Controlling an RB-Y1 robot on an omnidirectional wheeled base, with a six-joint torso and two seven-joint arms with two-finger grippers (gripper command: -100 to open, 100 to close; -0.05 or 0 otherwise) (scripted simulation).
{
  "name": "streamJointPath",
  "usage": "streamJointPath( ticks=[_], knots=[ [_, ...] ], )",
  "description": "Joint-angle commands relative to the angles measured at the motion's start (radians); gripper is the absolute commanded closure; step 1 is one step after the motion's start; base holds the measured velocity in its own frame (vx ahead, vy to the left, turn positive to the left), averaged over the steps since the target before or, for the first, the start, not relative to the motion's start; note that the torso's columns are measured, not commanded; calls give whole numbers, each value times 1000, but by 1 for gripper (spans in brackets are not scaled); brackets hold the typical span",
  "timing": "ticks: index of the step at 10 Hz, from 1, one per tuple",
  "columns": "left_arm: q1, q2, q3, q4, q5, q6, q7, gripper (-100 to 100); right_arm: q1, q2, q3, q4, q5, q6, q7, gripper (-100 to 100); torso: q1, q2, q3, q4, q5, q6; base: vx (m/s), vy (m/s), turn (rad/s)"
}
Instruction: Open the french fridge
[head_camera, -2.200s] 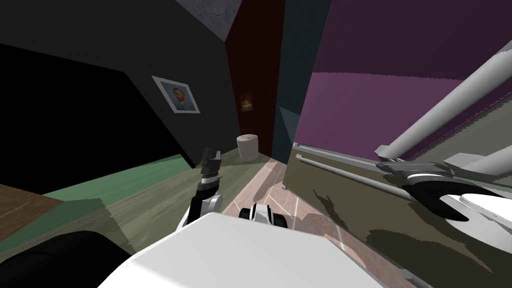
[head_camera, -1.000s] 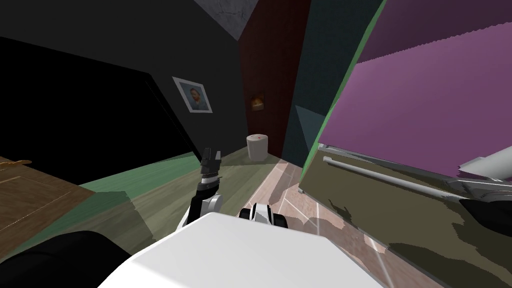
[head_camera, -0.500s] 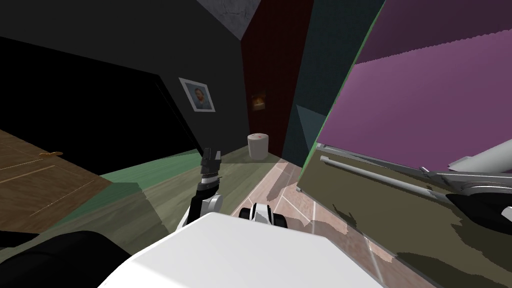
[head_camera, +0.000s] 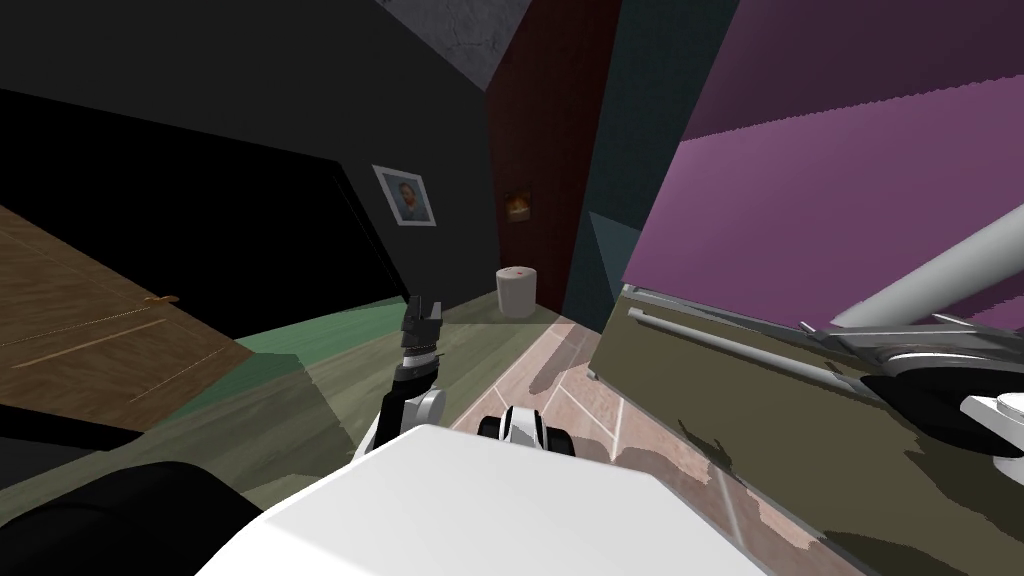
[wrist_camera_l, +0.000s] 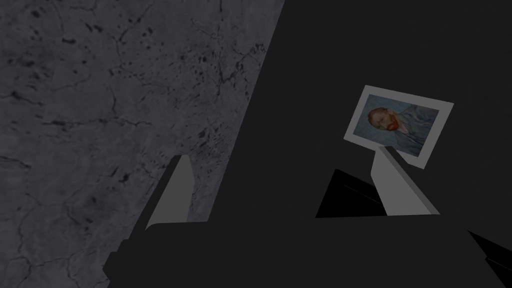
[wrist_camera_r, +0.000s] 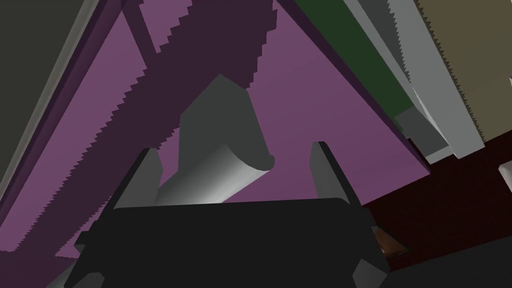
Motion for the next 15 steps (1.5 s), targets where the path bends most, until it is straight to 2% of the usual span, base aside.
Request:
streamJointPath(
  ticks=[1,9,10,11,12,13,14,15],
  knots=[
    [0,0,0,0,0,0,0,0,3,-9,5,-39,23,-17,7,-100,-1,-1,0,0,0,-1,-86,-82,49],
    [0,0,0,0,0,0,0,0,29,-34,23,-151,80,-61,27,-100,-2,-2,-1,-1,-2,-1,-85,-75,51],
    [0,0,0,0,0,0,0,0,39,-35,21,-148,66,-46,24,-100,-3,-1,0,-1,-2,0,-57,-52,21],
    [0,0,0,0,0,0,0,0,41,-49,19,-138,55,-54,20,-100,-2,-2,0,-1,-3,3,73,-52,9],
    [0,0,0,0,0,0,0,0,47,-43,24,-148,57,-51,22,-100,-5,-6,-3,-1,-1,4,49,-33,5],
    [0,0,0,0,0,0,0,0,47,-44,24,-148,56,-52,22,100,-4,-2,-1,-1,-3,4,7,-10,-25],
    [0,0,0,0,0,0,0,0,50,-50,16,-109,41,-38,26,100,-4,2,2,-1,-5,2,103,154,-52],
    [1,0,0,0,0,0,0,0,50,-50,16,-109,41,-38,26,100,3,-1,1,-2,-4,5,116,198,-94]
  ],
)
